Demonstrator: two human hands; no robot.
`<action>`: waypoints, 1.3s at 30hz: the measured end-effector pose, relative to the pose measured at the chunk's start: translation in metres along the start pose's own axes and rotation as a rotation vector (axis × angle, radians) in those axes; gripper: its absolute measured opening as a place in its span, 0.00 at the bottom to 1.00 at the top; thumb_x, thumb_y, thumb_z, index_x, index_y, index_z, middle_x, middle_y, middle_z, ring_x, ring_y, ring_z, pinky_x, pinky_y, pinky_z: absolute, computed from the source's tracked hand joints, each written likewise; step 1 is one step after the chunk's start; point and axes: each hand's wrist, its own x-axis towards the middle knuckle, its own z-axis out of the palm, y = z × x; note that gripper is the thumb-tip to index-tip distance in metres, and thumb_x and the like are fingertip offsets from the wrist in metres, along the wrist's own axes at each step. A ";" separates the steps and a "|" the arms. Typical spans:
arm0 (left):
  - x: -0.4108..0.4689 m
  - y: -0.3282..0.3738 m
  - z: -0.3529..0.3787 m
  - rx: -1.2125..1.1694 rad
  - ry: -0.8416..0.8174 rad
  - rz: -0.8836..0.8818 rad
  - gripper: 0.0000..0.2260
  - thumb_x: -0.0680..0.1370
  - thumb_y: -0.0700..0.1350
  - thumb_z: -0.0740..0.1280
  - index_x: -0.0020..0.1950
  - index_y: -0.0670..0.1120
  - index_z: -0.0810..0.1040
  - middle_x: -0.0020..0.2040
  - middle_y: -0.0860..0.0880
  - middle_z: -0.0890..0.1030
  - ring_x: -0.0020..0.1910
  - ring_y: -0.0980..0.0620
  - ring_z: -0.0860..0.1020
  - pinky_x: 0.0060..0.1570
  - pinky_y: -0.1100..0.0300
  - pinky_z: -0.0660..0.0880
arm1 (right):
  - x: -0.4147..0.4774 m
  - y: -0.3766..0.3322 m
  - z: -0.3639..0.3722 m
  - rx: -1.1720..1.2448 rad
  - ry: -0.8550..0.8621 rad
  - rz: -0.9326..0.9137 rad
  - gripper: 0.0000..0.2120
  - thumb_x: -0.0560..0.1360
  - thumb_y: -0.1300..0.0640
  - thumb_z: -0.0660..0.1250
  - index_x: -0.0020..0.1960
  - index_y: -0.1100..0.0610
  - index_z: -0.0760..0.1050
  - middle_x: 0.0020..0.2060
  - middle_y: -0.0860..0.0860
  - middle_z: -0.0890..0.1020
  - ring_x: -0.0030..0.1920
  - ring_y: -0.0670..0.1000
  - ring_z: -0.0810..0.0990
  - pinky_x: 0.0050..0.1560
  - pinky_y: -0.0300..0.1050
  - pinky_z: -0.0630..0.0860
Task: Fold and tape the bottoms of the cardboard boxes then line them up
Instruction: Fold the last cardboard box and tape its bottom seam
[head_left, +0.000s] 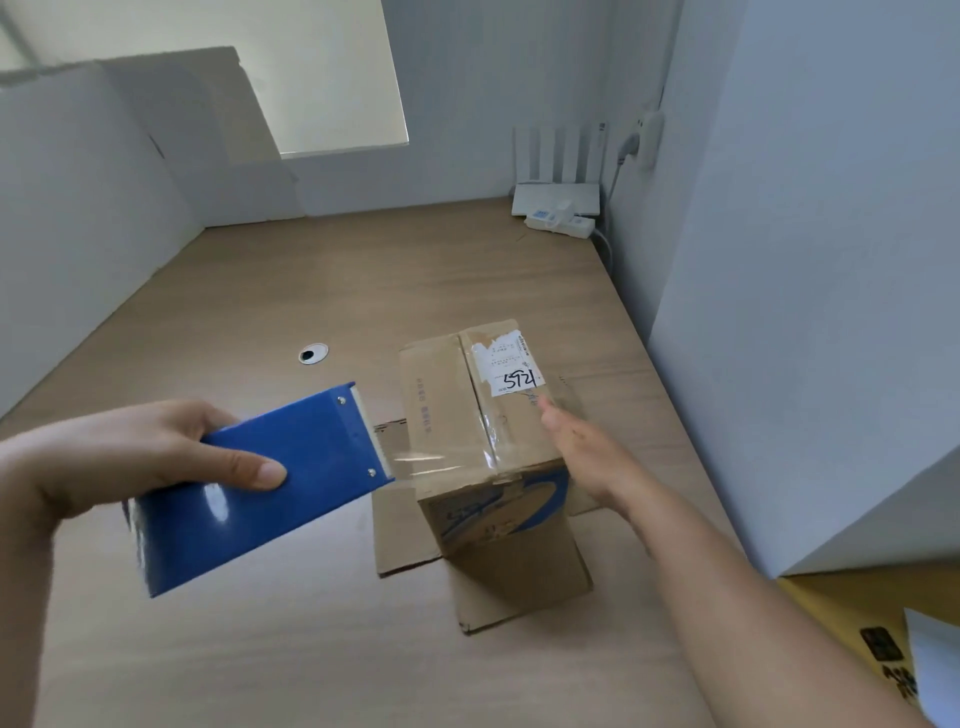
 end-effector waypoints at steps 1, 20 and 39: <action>0.003 -0.008 0.003 0.004 0.003 -0.036 0.37 0.44 0.68 0.79 0.44 0.46 0.85 0.42 0.43 0.85 0.41 0.44 0.84 0.46 0.53 0.79 | -0.002 -0.003 -0.006 0.129 -0.021 0.023 0.23 0.81 0.39 0.49 0.72 0.44 0.65 0.70 0.43 0.70 0.69 0.48 0.67 0.69 0.47 0.61; 0.060 -0.054 0.041 0.057 0.081 -0.225 0.18 0.66 0.61 0.75 0.43 0.48 0.82 0.38 0.51 0.85 0.40 0.50 0.83 0.41 0.59 0.74 | 0.002 0.008 -0.008 -0.067 0.052 -0.041 0.34 0.72 0.48 0.72 0.73 0.40 0.61 0.70 0.46 0.69 0.68 0.48 0.69 0.65 0.44 0.65; 0.074 -0.081 0.020 -0.056 -0.158 -0.204 0.45 0.43 0.65 0.80 0.53 0.42 0.80 0.47 0.44 0.85 0.48 0.44 0.83 0.50 0.53 0.78 | 0.004 0.005 -0.006 -0.109 0.030 -0.039 0.33 0.75 0.49 0.69 0.75 0.42 0.58 0.73 0.47 0.66 0.69 0.49 0.67 0.66 0.44 0.64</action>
